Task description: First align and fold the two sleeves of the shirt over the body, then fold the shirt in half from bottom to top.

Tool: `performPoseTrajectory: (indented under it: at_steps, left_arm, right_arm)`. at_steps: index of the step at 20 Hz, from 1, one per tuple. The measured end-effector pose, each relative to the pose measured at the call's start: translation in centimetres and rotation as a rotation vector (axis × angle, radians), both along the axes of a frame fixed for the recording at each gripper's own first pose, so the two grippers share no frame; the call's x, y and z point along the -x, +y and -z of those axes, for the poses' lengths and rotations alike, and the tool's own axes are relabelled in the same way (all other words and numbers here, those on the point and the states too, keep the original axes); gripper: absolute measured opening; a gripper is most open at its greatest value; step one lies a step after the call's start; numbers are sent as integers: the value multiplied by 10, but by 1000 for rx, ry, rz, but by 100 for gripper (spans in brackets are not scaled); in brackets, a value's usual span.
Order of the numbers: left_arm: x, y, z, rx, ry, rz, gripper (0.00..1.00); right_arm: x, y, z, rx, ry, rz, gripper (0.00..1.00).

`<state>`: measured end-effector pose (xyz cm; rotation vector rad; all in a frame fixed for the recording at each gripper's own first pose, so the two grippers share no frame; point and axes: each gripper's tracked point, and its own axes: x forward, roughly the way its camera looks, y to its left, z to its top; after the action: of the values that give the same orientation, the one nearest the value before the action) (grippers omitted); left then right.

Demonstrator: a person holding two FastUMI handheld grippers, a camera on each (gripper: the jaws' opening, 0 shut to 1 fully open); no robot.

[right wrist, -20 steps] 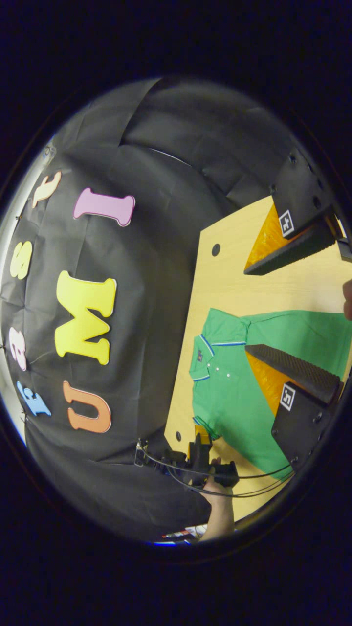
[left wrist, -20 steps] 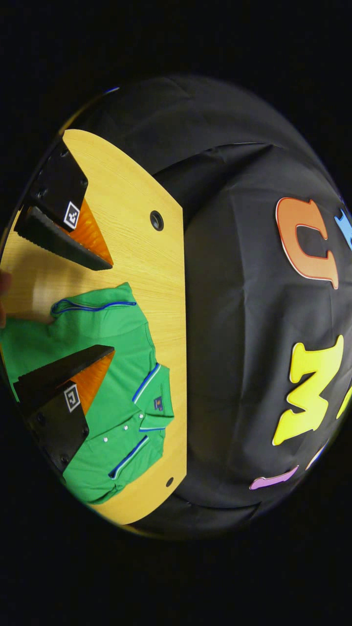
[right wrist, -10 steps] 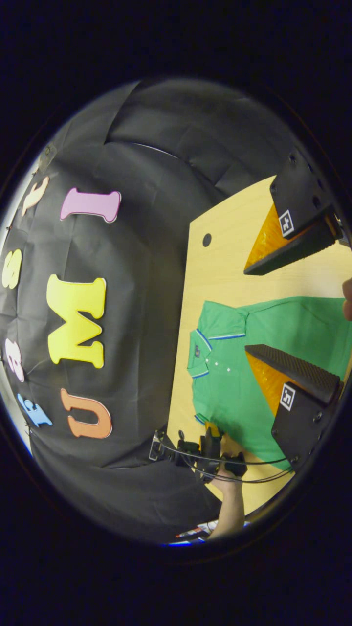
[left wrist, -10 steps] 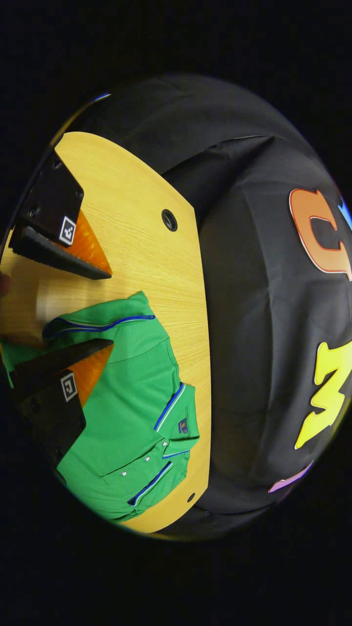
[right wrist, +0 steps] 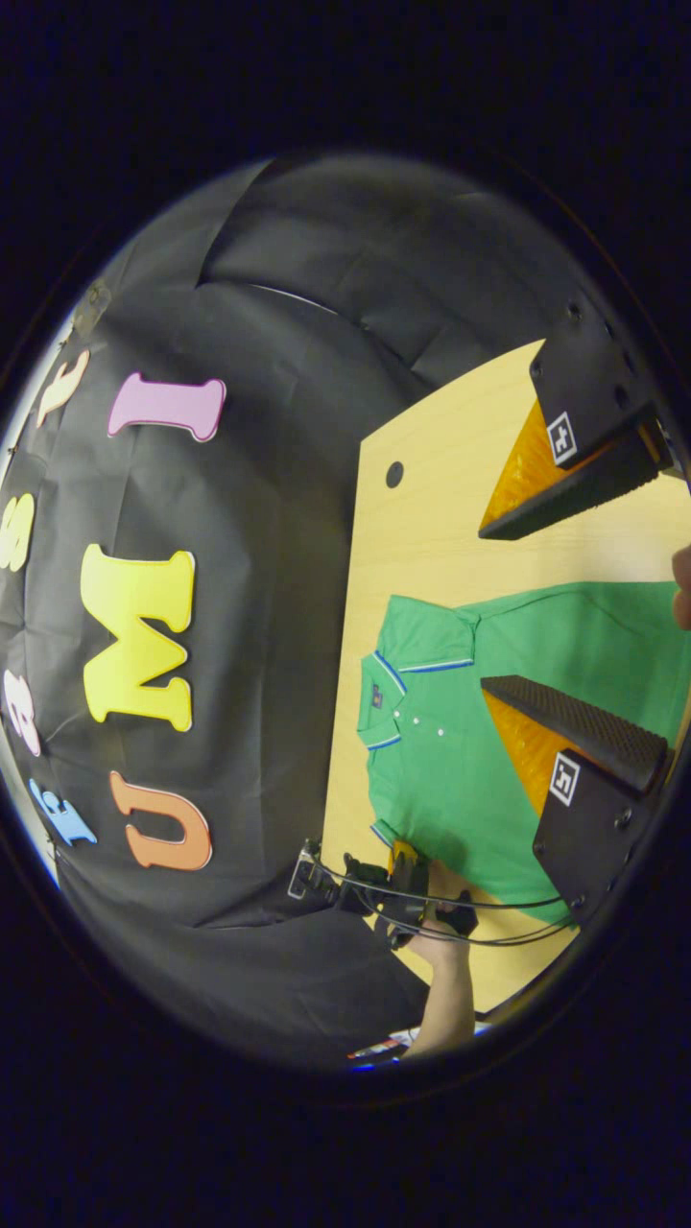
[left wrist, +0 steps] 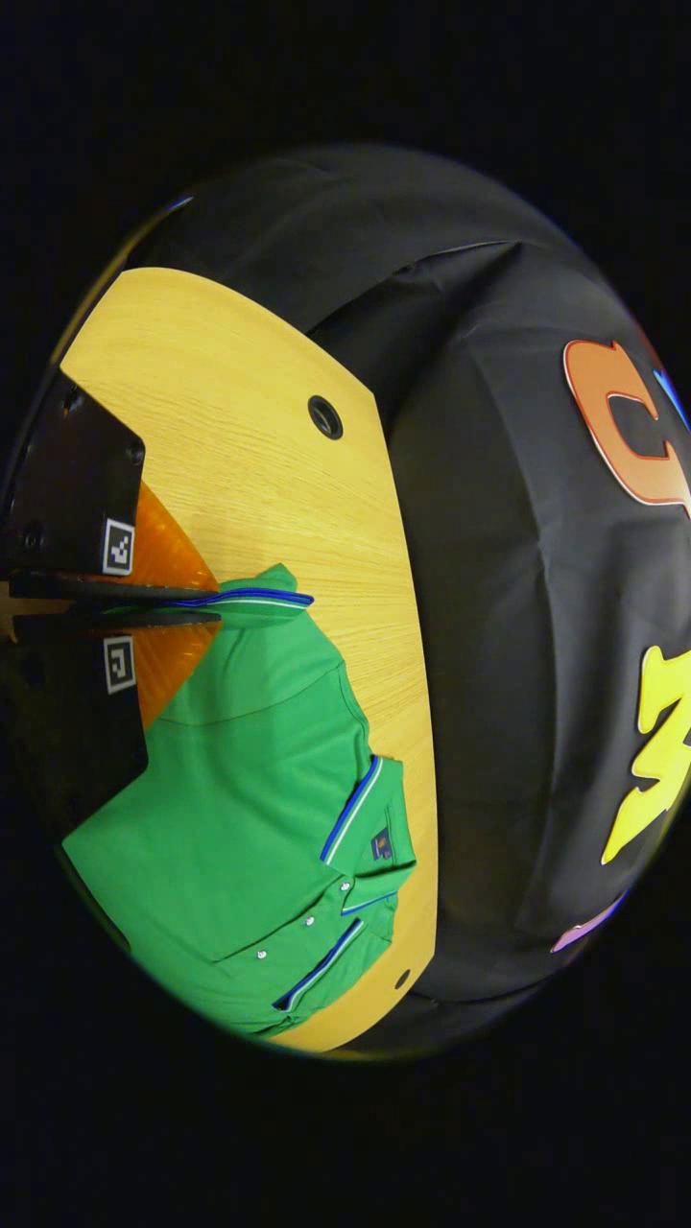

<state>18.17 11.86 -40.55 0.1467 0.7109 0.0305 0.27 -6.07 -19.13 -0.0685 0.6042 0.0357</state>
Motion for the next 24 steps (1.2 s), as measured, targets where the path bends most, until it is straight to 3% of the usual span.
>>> performPoseTrajectory:
  at_steps: [3, 4, 5, 7, 9, 18, 19, 21, 22, 24]
  left_arm:
    - [-1, 3, -8, 10, -5, -4, 7]
    - [0, 2, -10, 15, 1, 3, 7]
    - [1, 2, -13, 19, 9, 9, 6]
    - [-1, -3, -27, 35, -4, 15, 6]
    - [-5, -10, -44, 31, -31, 28, 6]
    - [-21, -96, -79, 56, -85, 149, 6]
    - [-18, -106, -78, 69, -77, 156, 0]
    - [-16, -118, -76, 73, -71, 163, 13]
    - [-13, -124, -79, 77, -74, 166, 37]
    - [-6, -130, -85, 78, -84, 166, 64]
  right_arm:
    - [-3, 9, 0, -12, -7, -12, 92]
    - [-3, 11, 0, -19, -6, -13, 96]
    - [-3, 13, 1, -25, -2, -13, 89]
    - [0, 14, 2, -42, 1, -10, 93]
    - [0, 10, 2, -55, -3, 7, 92]
    - [16, -26, -8, -87, -38, 94, 95]
    - [19, -31, -9, -82, -39, 96, 95]
    - [25, -39, -8, -73, -41, 99, 92]
    - [27, -42, -9, -75, -42, 102, 94]
    - [30, -46, -10, -81, -43, 107, 92]
